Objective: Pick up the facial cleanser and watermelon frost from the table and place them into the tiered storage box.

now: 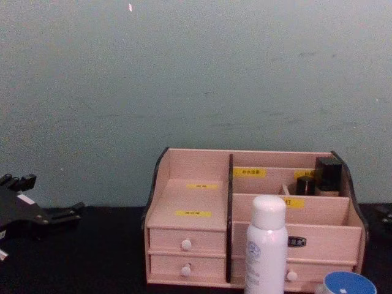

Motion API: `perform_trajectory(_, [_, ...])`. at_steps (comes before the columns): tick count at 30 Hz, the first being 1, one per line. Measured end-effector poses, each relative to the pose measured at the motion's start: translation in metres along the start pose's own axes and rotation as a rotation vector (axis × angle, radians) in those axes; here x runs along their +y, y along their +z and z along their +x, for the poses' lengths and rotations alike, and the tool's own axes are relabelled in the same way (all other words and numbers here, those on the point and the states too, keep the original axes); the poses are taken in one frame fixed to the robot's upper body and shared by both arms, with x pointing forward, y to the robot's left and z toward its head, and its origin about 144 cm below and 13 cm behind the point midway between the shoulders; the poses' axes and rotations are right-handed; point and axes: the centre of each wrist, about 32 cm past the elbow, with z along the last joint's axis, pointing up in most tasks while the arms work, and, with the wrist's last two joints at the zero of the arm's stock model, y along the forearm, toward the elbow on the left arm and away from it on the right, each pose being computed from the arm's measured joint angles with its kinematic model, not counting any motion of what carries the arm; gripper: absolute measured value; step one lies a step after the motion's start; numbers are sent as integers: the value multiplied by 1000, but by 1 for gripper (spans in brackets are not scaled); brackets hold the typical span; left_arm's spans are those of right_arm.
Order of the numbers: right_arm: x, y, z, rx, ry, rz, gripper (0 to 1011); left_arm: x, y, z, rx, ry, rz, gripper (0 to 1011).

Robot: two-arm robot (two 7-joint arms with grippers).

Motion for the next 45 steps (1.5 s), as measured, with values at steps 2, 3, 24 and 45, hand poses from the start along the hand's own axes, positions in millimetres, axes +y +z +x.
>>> perform_trajectory(2, [0, 0, 0, 0, 0, 0, 1003, 0, 0, 0, 0, 0, 0, 1001])
perform_trajectory(3, [0, 0, 0, 0, 0, 0, 1003, 0, 0, 0, 0, 0, 0, 1001])
perform_trajectory(24, [0, 0, 0, 0, 0, 0, 1002, 0, 0, 0, 0, 0, 0, 1001])
perform_trajectory(45, [-2, -1, -1, -2, -2, 26, 1002, 0, 0, 0, 0, 0, 0, 1001])
